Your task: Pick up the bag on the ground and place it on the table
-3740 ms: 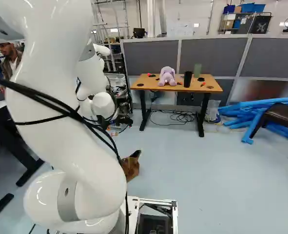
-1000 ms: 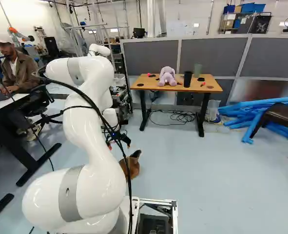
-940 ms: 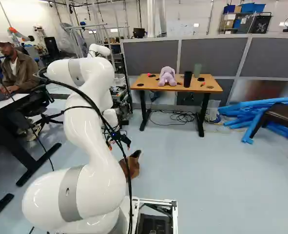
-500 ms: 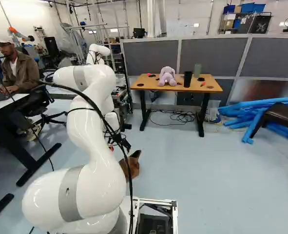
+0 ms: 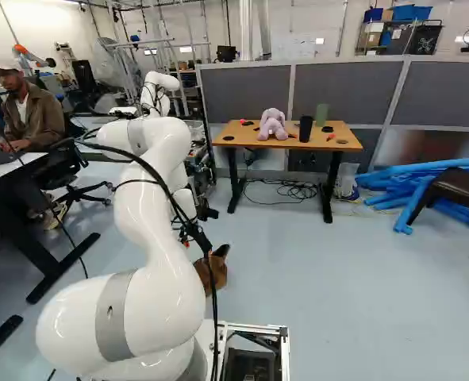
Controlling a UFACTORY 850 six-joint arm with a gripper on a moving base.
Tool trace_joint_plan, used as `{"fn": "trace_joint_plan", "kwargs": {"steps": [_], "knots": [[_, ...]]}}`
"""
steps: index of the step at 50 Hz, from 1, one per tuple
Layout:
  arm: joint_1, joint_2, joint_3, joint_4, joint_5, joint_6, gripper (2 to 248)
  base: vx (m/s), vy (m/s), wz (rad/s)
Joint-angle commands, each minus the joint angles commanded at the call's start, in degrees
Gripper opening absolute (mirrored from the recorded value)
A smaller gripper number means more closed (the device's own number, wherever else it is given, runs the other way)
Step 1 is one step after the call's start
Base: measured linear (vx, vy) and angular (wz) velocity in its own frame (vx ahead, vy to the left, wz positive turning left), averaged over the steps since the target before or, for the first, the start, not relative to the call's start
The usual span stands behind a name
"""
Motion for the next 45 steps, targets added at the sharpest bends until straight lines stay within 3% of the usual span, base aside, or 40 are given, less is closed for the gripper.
{"fn": "trace_joint_plan", "kwargs": {"steps": [24,45], "knots": [[0.00,-5.28,-4.29,0.00,0.00,14.13,247,0.000,0.000,0.000],[0.01,-9.88,-8.23,0.00,0.00,15.62,247,0.000,0.000,0.000]]}}
